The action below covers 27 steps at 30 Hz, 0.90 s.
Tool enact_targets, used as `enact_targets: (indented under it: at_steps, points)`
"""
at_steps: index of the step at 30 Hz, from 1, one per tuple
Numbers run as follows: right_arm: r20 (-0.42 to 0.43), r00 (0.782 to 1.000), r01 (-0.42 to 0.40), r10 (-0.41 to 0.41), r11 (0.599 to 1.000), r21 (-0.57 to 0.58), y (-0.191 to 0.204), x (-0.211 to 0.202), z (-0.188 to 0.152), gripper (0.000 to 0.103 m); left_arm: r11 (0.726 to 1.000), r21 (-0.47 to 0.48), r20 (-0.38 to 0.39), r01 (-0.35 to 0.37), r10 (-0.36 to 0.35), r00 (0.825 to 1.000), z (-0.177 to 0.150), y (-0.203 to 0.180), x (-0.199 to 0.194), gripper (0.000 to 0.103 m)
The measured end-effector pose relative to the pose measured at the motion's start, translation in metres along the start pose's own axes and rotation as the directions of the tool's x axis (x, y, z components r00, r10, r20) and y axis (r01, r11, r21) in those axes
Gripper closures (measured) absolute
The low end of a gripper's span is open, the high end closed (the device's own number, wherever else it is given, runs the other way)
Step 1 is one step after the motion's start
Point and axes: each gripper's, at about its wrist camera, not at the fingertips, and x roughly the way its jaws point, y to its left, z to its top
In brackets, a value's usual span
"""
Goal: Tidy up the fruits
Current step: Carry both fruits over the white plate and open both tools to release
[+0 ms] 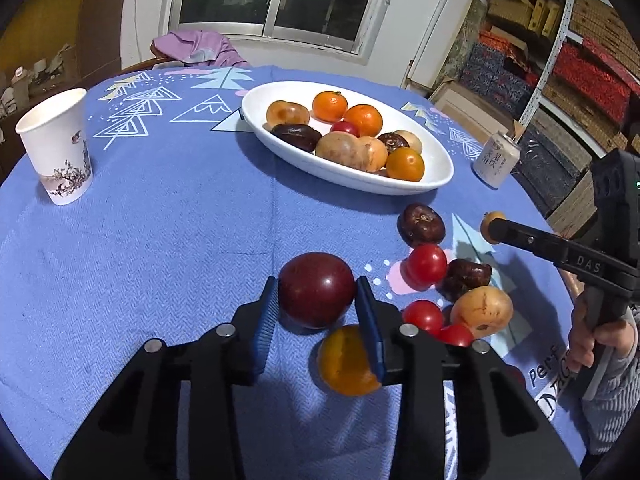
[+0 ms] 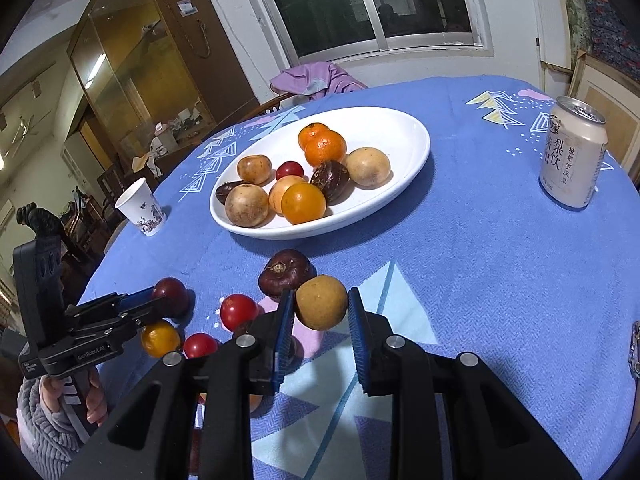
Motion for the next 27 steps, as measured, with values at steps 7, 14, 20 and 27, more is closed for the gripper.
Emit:
enact_targets:
  at_steps: [7,14,20,27]
  points:
    - [0.049,0.999,-0.007,0.007,1.0,0.009,0.0,-0.013,0.008,0.075,1.0,0.005,0.103,0.006,-0.006,0.995,0.033,-0.014,-0.024,0.066]
    - [0.114,0.993,0.037,-0.038,0.999,0.013,0.005,-0.01,0.059,0.076,0.997,0.06,0.189,-0.045,0.033,0.981,0.107,-0.052,-0.013,0.066]
    - [0.081,0.996,0.021,-0.025,0.998,0.058,-0.003,0.036,0.091,0.076,0.997,0.026,0.14,-0.075,0.071,0.988,0.145,-0.049,0.042,0.065]
    - [0.038,0.999,0.034,-0.036,0.998,0.057,-0.012,0.071,0.1,0.075,0.996,-0.01,0.041,-0.091,0.091,0.995,0.161,-0.024,0.102,0.065]
